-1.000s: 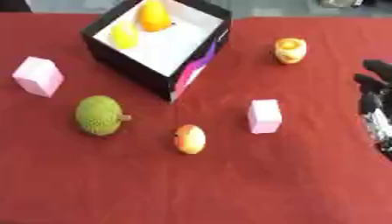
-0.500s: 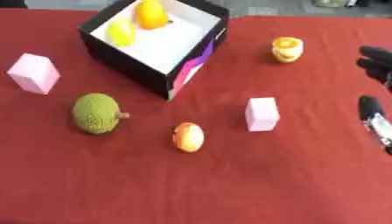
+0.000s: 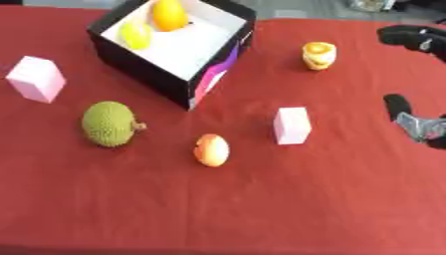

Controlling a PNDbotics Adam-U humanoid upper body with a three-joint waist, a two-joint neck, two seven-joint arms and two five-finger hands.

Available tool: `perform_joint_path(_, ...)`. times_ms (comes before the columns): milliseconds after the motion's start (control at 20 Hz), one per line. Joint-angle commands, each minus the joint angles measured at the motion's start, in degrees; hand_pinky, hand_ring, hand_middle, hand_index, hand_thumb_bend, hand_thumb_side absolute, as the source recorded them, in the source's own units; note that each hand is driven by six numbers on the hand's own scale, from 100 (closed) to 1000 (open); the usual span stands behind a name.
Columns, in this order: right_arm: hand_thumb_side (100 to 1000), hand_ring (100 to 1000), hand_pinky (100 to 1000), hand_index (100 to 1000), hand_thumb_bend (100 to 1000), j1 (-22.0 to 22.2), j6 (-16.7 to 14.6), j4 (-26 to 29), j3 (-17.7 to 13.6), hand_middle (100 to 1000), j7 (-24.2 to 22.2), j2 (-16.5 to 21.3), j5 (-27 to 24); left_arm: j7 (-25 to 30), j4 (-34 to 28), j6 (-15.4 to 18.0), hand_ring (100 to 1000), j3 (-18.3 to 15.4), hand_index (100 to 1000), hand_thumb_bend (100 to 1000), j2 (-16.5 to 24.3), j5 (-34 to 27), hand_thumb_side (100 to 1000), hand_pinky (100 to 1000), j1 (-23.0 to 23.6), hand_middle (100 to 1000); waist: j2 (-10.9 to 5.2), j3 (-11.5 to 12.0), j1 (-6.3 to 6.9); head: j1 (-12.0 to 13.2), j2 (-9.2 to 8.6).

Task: Pick up objects on the table and place them in the box.

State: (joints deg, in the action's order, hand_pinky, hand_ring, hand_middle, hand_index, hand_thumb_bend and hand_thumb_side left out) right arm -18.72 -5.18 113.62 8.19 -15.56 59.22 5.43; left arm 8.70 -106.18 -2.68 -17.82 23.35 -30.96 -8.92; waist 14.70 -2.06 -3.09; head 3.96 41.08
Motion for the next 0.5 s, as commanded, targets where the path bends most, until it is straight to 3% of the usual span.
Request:
perform_joint_path(50, 315, 1000, 983, 978, 100, -1.5, 1.9, 1.0, 1.6, 977, -2.0, 3.7, 3.7, 0.3, -0.4, 0.0, 828, -0.4, 857, 185, 2.1, 0.5, 700, 723, 0.0, 822, -1.51, -0.1, -0.03, 0.0, 0.34)
perform_joint_path(200, 332, 1000, 971, 964, 100, -2.1, 2.2, 1.0, 4.3, 967, -3.0, 4.8, 7.6, 0.3, -0.4, 0.0, 828, -0.4, 856, 186, 2.2, 0.4, 701, 723, 0.0, 822, -1.57, -0.1, -0.21, -0.3, 0.42)
perform_joint_path(500, 465, 1000, 981, 967, 100, -2.0, -0.3, 1.0, 9.1, 968, -6.2, 4.7, 13.9, 0.8, -0.2, -0.1, 829, -0.3, 855, 187, 2.3, 0.5, 708, 724, 0.1, 823, -1.43, 0.1, -0.09, -0.9, 0.56)
